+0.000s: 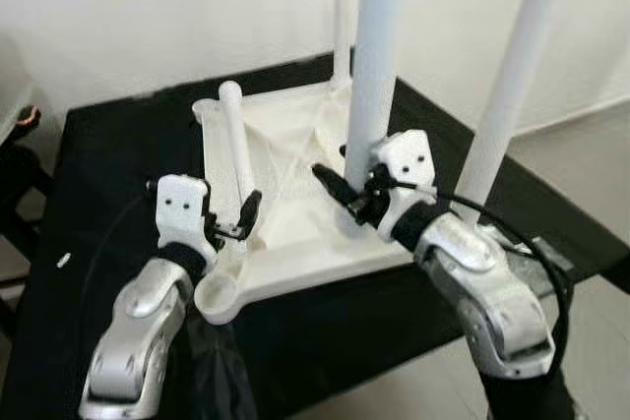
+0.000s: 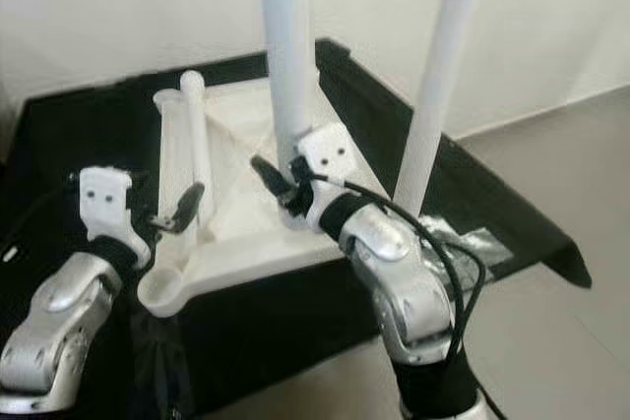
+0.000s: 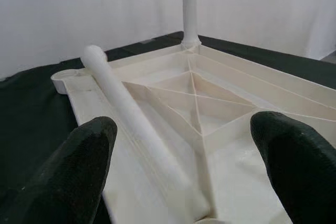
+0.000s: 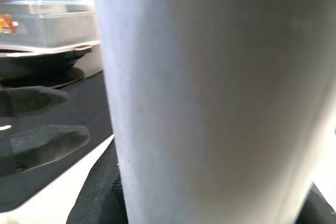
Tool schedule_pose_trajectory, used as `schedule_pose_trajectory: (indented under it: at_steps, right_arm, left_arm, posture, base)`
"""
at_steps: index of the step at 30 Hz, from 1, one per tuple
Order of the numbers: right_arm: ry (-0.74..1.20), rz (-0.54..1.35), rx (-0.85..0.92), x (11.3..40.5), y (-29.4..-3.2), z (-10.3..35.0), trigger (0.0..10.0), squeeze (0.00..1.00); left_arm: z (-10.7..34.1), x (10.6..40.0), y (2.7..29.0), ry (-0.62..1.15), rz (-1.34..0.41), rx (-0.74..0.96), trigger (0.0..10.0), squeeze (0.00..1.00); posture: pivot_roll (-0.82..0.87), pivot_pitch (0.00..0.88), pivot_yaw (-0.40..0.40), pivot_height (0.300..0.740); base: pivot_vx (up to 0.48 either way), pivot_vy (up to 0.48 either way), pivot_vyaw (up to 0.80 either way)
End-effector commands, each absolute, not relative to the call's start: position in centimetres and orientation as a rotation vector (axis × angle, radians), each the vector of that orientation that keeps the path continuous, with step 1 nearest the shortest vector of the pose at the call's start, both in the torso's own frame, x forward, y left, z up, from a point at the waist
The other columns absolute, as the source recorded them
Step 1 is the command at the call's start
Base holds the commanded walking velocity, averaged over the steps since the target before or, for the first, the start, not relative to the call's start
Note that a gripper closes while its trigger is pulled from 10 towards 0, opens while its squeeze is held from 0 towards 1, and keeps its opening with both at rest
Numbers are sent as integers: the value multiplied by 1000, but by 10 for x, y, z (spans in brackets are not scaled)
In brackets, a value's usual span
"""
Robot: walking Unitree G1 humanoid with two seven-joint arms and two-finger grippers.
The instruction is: Building children table
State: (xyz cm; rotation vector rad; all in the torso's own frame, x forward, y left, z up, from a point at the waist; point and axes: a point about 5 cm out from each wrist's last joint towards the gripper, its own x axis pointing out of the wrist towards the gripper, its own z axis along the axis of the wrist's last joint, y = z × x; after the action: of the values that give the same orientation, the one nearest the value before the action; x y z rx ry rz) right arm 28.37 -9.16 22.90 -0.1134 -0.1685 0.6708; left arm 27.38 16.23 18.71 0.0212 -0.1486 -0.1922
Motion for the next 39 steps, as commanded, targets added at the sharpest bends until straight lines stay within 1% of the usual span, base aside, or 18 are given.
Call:
schedule_pose_trajectory:
  at_steps: [1, 8, 11, 14, 15, 18, 19, 21, 22, 25, 26, 27, 28, 29, 30, 34, 36, 39]
  right_arm:
    - [-186, 730, -102, 278, -83, 231, 10000, 0]
    - [-171, 788, -116, 273, -83, 228, 10000, 0]
    - [-162, 824, -123, 271, -85, 227, 10000, 0]
    - [-163, 892, -138, 267, -95, 228, 10000, 0]
    - [-163, 892, -138, 267, -95, 228, 10000, 0]
    - [-157, 959, -148, 266, -116, 230, 10000, 0]
    - [-157, 959, -148, 266, -116, 230, 10000, 0]
    - [-151, 1065, -137, 259, -126, 232, 10000, 0]
    - [-151, 1065, -137, 259, -126, 232, 10000, 0]
    - [-139, 1161, -141, 253, -149, 235, 10000, 0]
    - [-139, 1161, -141, 253, -149, 235, 10000, 0]
    - [-124, 1172, -164, 255, -157, 234, 10000, 0]
    - [-124, 1172, -164, 255, -157, 234, 10000, 0]
    - [-98, 1170, -193, 263, -170, 235, 10000, 0]
    - [-93, 1170, -198, 266, -174, 236, 10000, 0]
    - [-85, 1187, -208, 269, -176, 236, 10000, 0]
    - [-12, 1219, -357, 278, -181, 226, 10000, 0]
    - [-3, 1234, -392, 282, -181, 226, 10000, 0]
  left_arm:
    - [183, 274, 169, -130, -179, 47, 10000, 0]
    - [183, 271, 165, -135, -215, 60, 10000, 0]
    - [183, 270, 162, -135, -246, 48, 10000, 0]
    - [177, 263, 152, -114, -353, 71, 10000, 0]
    - [177, 263, 152, -114, -353, 71, 10000, 0]
    - [162, 253, 148, -81, -406, 154, 10000, 0]
    - [162, 253, 148, -81, -406, 154, 10000, 0]
    - [155, 247, 149, -72, -422, 184, 10000, 0]
    - [155, 247, 149, -72, -422, 184, 10000, 0]
    - [149, 238, 148, -56, -426, 181, 10000, 0]
    - [149, 238, 148, -56, -426, 181, 10000, 0]
    - [148, 235, 146, -58, -436, 171, 10000, 0]
    - [148, 235, 146, -58, -436, 171, 10000, 0]
    - [148, 226, 141, -62, -466, 145, 10000, 0]
    - [148, 222, 139, -66, -478, 136, 10000, 0]
    - [149, 219, 136, -70, -492, 130, 10000, 0]
    - [152, 212, 130, -94, -533, 105, 10000, 0]
    - [155, 208, 128, -111, -555, 93, 10000, 0]
  posture:
    - [-10, 58, 13, 740]
    - [-9, 62, 20, 740]
    - [-10, 65, 22, 740]
    - [-10, 74, 23, 740]
    - [-10, 74, 23, 740]
    - [-13, 96, 27, 740]
    - [-13, 96, 27, 740]
    - [-13, 111, 27, 740]
    - [-13, 111, 27, 740]
    - [-10, 155, 23, 740]
    - [-10, 155, 23, 740]
    - [-10, 160, 22, 740]
    - [-10, 160, 22, 740]
    - [-10, 197, 22, 740]
    - [-10, 197, 22, 740]
    - [-5, 213, 22, 740]
    - [11, 263, 32, 740]
    - [19, 280, 37, 740]
  base:
    - [0, 480, 0]
    - [0, 480, 0]
    - [0, 0, 0]
    - [0, 0, 0]
    - [0, 0, 0]
    - [0, 0, 0]
    - [0, 0, 0]
    - [0, 0, 0]
    - [0, 0, 0]
    - [0, 0, 0]
    - [0, 0, 0]
    - [0, 0, 0]
    - [0, 0, 0]
    - [0, 0, 0]
    - [0, 0, 0]
    - [0, 0, 0]
    - [0, 0, 0]
    - [0, 0, 0]
